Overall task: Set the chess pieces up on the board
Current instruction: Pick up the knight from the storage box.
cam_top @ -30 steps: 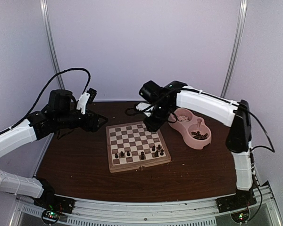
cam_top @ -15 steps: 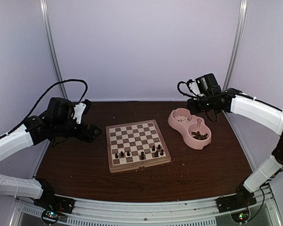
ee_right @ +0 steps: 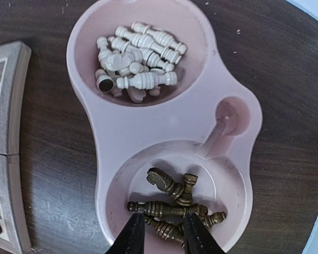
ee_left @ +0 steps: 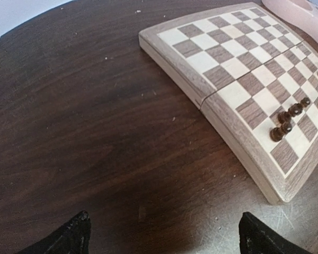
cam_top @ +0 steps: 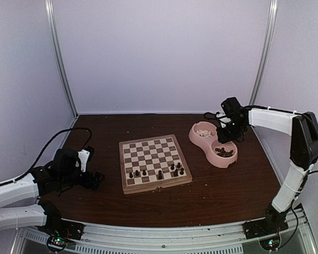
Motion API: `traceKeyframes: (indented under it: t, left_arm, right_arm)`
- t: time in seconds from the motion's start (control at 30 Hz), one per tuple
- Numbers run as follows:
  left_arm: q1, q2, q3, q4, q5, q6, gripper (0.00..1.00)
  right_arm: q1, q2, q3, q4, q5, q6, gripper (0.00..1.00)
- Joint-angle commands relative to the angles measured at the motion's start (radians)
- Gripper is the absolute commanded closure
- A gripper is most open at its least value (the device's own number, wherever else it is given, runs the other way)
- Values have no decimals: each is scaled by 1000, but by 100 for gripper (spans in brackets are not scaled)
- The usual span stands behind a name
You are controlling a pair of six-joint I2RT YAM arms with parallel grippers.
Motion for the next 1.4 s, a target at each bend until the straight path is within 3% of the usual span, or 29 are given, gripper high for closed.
traceKeyframes:
  t: [0.0,0.37,0.63,0.8,1.0,1.37]
  left_arm:
    - [-1,-18,-68,172,-1,28,2]
    - [-1,-138,-124,206,82,63,2]
    - [-1,-202,-152,213,94,67,2]
    - [-1,-189,-152,218,101,67,2]
    - [-1,-166,-145,223,109,68,2]
    - [-1,-208,-159,224,107,67,2]
  right_arm:
    - [-8,102,81,-73,-16,-139,72]
    - [-37,250,146,-76,-51,-192,72]
    - [-39,334,170,-103,-20,-230,65]
    - [-39,357,180,-108,18,-220,73]
    - [-41,202,41,52,-50,-166,88]
    - [-42,-44,-172,291,-119,-39,88]
